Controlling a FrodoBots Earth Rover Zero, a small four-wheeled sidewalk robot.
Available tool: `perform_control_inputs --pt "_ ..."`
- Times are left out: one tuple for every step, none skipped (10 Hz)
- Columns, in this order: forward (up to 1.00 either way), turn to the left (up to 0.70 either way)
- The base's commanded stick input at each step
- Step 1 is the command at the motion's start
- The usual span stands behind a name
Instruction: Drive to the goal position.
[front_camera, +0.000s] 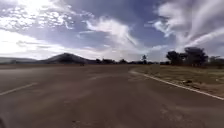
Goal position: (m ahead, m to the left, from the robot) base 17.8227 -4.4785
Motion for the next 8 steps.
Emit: perform_control_inputs --pt "1.0 0.0" --pt "1.0 0.0" --pt "1.0 0.0" --pt "1.0 0.0" --pt "1.0 0.0" --pt "1.0 0.0" --pt "1.0 0.0" --pt "1.0 0.0"
